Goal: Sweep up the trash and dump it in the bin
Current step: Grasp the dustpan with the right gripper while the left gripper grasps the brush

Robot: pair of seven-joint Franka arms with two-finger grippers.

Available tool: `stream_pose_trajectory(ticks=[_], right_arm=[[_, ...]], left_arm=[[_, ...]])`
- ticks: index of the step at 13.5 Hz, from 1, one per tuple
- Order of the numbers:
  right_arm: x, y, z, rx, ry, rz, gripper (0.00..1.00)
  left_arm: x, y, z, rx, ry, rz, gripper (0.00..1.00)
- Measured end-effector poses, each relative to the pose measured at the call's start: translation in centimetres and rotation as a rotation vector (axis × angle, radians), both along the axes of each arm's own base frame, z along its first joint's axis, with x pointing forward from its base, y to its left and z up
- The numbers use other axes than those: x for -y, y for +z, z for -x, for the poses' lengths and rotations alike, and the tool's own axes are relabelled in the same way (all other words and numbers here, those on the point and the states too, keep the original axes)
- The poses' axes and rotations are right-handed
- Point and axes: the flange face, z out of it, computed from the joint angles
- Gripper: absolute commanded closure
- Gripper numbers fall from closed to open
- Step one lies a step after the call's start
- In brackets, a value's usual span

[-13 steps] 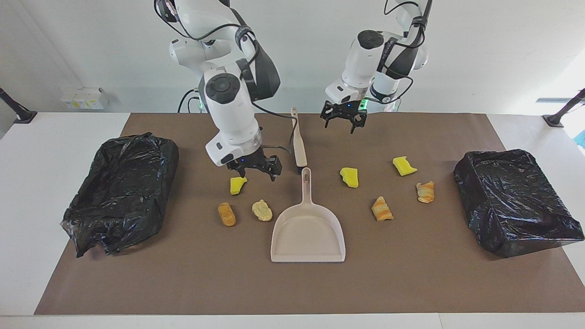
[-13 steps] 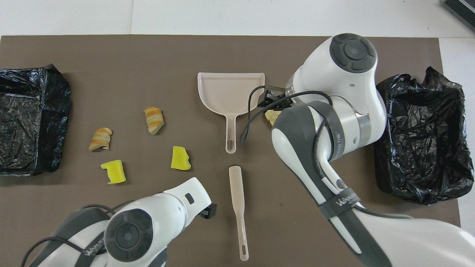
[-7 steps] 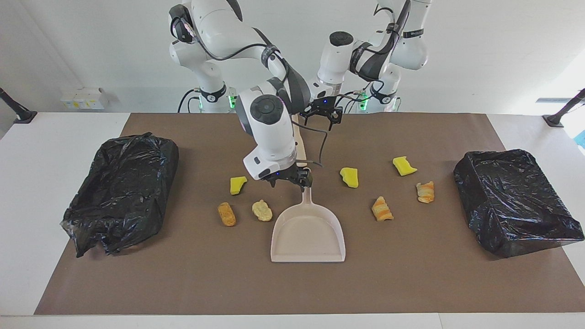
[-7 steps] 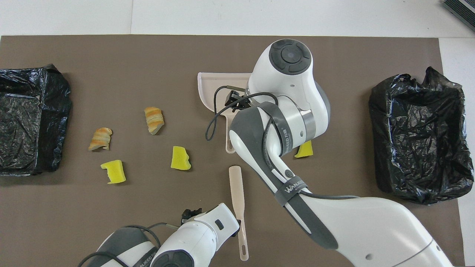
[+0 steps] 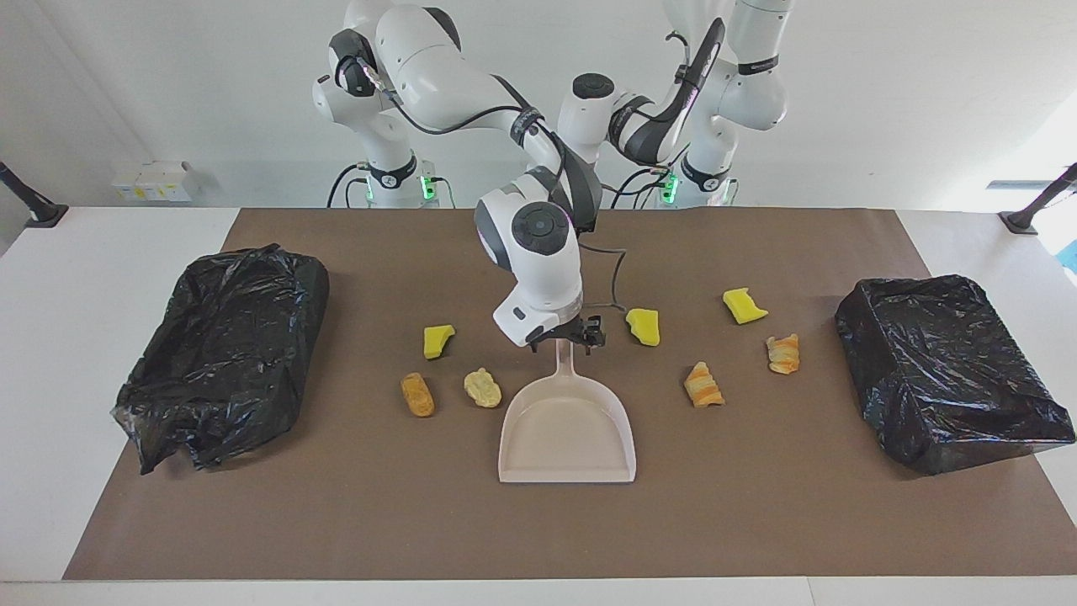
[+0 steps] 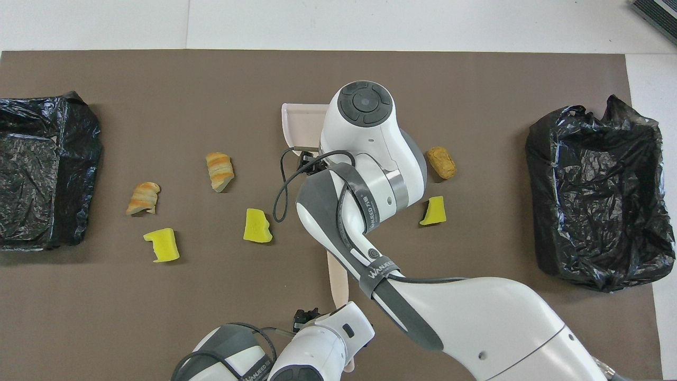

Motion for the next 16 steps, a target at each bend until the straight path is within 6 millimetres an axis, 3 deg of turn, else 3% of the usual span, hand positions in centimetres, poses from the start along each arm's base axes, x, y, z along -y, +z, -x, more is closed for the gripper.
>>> stream_pose_trajectory(ticks=[2, 4, 5, 7, 8, 10, 11, 12, 13, 16], right_arm=[[-0.3, -1.0, 1.2, -0.025, 0.057, 0.005, 0.0], [0.0, -1.9, 2.3, -0.047, 0.106, 0.014, 0.04], [0.3, -2.2, 2.7, -0.054, 0.118, 0.018, 0.23], [0.8, -2.7, 3.5, -0.062, 0.127, 0.023, 0.94], [0.9, -2.7, 3.7, -0.062, 0.128, 0.023, 1.0], [1.0, -2.5, 3.8, -0.06, 0.128, 0.022, 1.0], [1.0, -2.3, 3.9, -0.058, 0.128, 0.021, 1.0], [1.0, -2.2, 3.9, -0.057, 0.128, 0.02, 1.0], [1.0, -2.1, 3.8, -0.056, 0.129, 0.019, 1.0], [1.1, -2.0, 3.8, -0.054, 0.132, 0.018, 1.0]], left_arm=[[0.8, 0.0, 0.6, -0.008, 0.022, 0.006, 0.21], [1.1, 0.1, 1.0, -0.014, 0.044, 0.009, 0.24], [1.1, 0.0, 1.0, -0.016, 0.048, 0.008, 0.25], [1.1, -0.1, 1.1, -0.02, 0.052, 0.002, 0.29], [1.0, -0.1, 1.1, -0.022, 0.053, 0.0, 0.33], [1.0, -0.2, 1.2, -0.026, 0.052, -0.006, 0.51], [1.0, -0.3, 1.2, -0.03, 0.052, -0.012, 0.65], [0.9, -0.4, 1.3, -0.035, 0.052, -0.019, 0.88], [0.9, -0.5, 1.3, -0.039, 0.052, -0.024, 1.0], [0.6, -0.8, 1.4, -0.056, 0.055, -0.05, 1.0]])
